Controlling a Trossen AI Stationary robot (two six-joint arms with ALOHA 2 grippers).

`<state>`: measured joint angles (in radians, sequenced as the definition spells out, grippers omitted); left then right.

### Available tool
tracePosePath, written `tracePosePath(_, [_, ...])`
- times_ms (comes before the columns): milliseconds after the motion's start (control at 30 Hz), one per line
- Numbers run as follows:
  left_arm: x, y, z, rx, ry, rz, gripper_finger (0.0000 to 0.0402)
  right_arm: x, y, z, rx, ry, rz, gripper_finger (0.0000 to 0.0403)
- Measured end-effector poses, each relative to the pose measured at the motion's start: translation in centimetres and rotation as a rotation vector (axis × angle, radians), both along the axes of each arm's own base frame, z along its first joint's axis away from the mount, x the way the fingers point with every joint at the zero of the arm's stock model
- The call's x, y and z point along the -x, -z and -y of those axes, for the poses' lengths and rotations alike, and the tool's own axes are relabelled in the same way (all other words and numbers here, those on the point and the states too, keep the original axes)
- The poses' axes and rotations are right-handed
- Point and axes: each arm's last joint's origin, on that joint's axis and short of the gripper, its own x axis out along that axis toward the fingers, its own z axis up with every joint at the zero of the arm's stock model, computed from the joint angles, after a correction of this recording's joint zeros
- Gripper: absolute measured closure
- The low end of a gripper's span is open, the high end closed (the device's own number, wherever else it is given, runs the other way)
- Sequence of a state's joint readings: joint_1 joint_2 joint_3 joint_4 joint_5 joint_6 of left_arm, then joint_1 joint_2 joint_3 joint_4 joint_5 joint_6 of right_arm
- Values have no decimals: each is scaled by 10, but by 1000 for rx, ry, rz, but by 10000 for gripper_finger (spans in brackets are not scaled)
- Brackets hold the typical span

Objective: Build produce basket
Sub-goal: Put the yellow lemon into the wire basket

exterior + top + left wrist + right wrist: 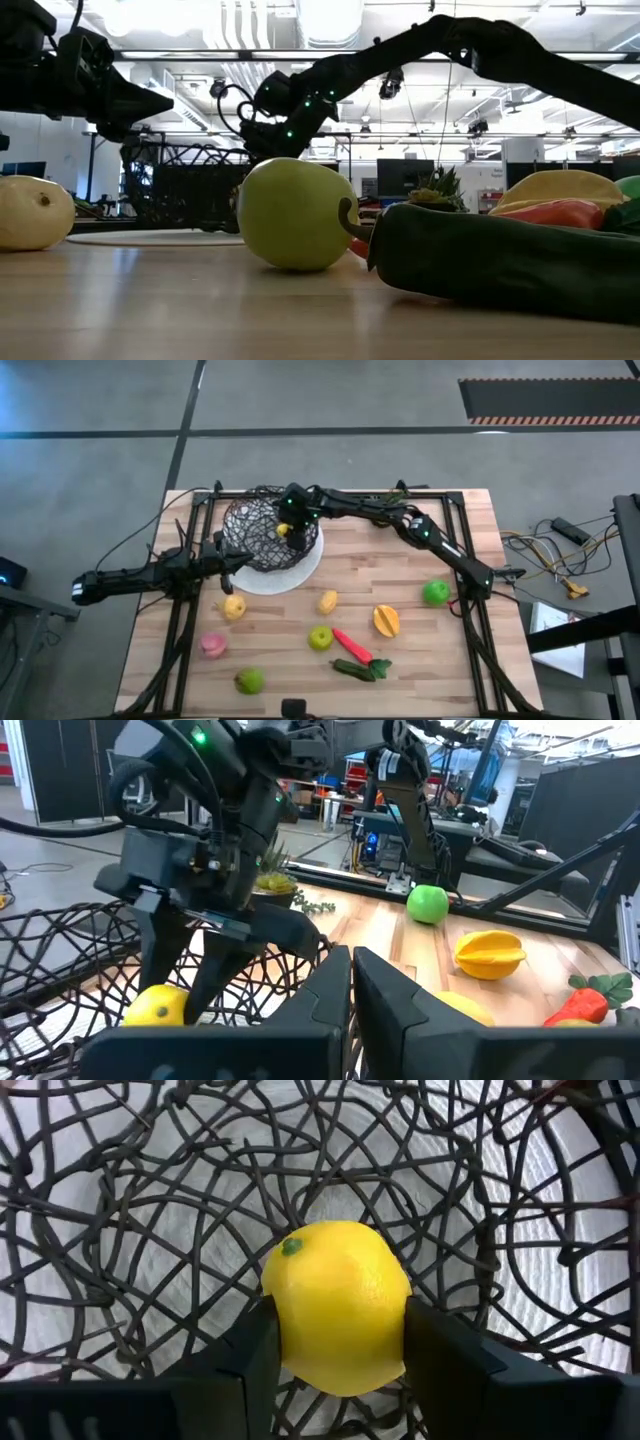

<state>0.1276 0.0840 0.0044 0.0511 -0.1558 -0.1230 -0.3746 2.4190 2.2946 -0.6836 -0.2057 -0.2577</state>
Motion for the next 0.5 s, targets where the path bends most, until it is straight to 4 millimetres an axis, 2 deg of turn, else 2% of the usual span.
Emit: tracePosePath(500, [0, 0, 0, 0, 1, 0, 402, -2, 0, 0, 23, -27, 17, 146])
